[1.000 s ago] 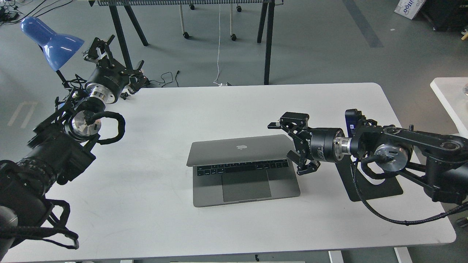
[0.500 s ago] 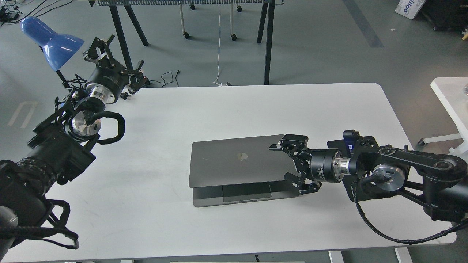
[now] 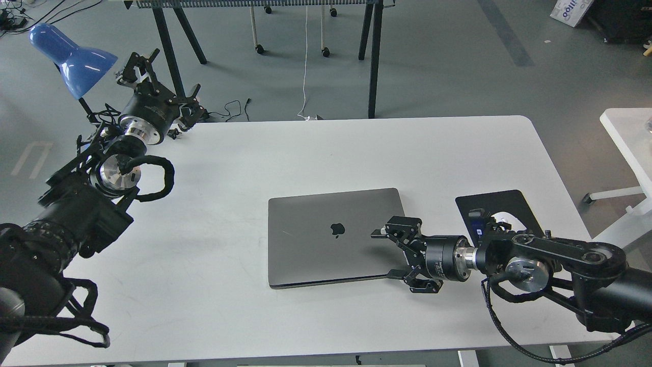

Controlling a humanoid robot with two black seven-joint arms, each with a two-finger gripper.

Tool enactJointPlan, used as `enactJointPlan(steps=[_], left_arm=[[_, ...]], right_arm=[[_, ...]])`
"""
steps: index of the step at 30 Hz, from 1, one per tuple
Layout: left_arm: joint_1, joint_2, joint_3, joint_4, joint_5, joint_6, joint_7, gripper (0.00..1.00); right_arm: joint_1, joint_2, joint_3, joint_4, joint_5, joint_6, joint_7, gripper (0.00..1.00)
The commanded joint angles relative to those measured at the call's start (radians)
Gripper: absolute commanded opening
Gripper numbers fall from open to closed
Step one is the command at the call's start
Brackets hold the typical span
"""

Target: Close notebook with right arm

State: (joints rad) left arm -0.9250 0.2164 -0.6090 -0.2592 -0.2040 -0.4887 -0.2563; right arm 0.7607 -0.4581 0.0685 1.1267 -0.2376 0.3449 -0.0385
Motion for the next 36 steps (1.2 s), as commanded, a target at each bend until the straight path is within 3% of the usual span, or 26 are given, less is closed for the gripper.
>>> enactJointPlan(steps=[1,13,20,23,27,30,33,36], left_arm=[[0.0,0.0,0.0,0.0,0.0,0.0,0.0,1.0],[0.0,0.001,0.0,0.0,0.0,0.0,0.0,1.0],[0.0,0.001,0.0,0.0,0.0,0.0,0.0,1.0],[0.0,0.001,0.0,0.0,0.0,0.0,0.002,1.0],[0.0,0.001,0.0,0.0,0.001,0.0,0.002,1.0],[0.0,0.001,0.0,0.0,0.001,0.0,0.002,1.0],[0.0,0.0,0.0,0.0,0.001,0.0,0.0,1.0],[0.0,0.0,0.0,0.0,0.0,0.0,0.0,1.0]], right_arm=[[-0.015,0.03,0.002,-0.022,-0.002,0.0,0.0,1.0],[-0.029,0.015,0.008,0.001,0.0,0.0,0.002,1.0],[-0.014,-0.134,0.085,0.154,0.001,0.006,0.002,1.0],[-0.012,-0.217,0.189,0.202,0.001,0.009,0.002,1.0],[-0.024,-0.228,0.414,0.173,0.007,0.008,0.006,1.0],[-0.038,-0.202,0.566,0.095,0.017,0.008,0.051,1.0],[-0.041,-0.078,0.726,-0.068,0.021,0.02,0.172,1.0],[-0.035,0.045,0.842,-0.238,0.023,0.069,0.204,1.0]])
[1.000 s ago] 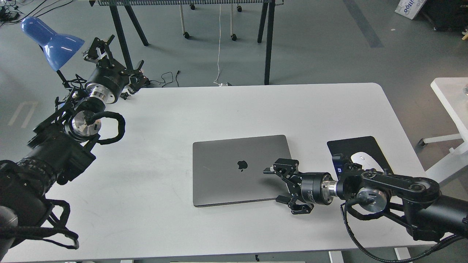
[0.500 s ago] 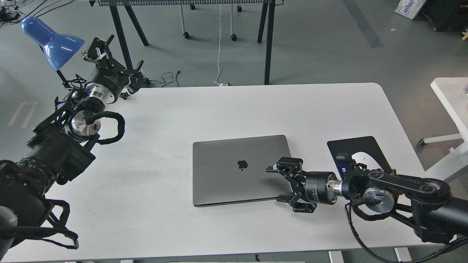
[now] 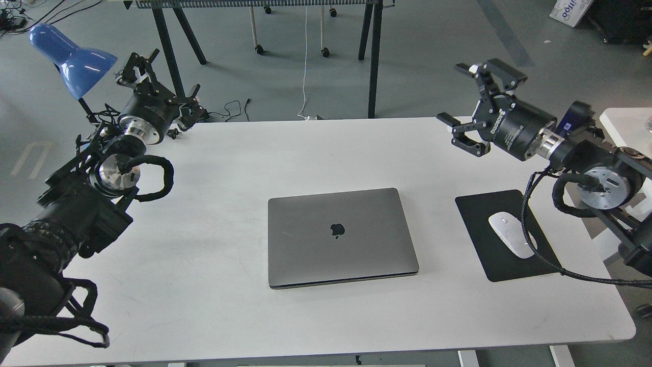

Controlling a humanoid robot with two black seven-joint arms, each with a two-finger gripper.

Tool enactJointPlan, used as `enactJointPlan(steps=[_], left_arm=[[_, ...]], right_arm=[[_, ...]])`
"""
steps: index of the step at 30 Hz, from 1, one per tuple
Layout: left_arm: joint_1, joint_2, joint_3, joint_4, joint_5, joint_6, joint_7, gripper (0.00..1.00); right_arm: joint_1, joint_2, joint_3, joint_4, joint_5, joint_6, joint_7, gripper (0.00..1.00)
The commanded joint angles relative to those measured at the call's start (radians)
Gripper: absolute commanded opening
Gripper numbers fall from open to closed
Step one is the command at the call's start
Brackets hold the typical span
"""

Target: Close notebook with right arm

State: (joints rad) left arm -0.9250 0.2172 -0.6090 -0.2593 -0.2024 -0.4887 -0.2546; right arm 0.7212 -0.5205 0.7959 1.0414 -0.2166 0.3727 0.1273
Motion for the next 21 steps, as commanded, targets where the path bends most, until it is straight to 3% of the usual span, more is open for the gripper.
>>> enactJointPlan(steps=[1,6,10,16,21], left_arm=[[0.0,-0.001,0.0,0.0,-0.003,0.0,-0.002,1.0],[-0.002,-0.001,-0.008,0.0,-0.006,0.0,-0.003,1.0],[0.0,-0.001,-0.011,0.0,-0.008,0.0,-0.005,1.0],[0.0,-0.001,-0.011,0.0,-0.008,0.0,-0.005,1.0],[0.0,-0.001,-0.011,0.0,-0.008,0.0,-0.005,1.0]], right_arm=[[0.004,0.135,0.164,-0.203,0.003,0.067,0.041,1.0],[0.004,0.252,0.302,-0.331,0.078,0.112,0.034,1.0],[0.006,0.267,0.305,-0.394,0.195,0.116,0.035,1.0],[0.009,0.274,0.315,-0.399,0.224,0.116,0.074,1.0],[0.011,0.274,0.299,-0.39,0.224,0.116,0.075,1.0]])
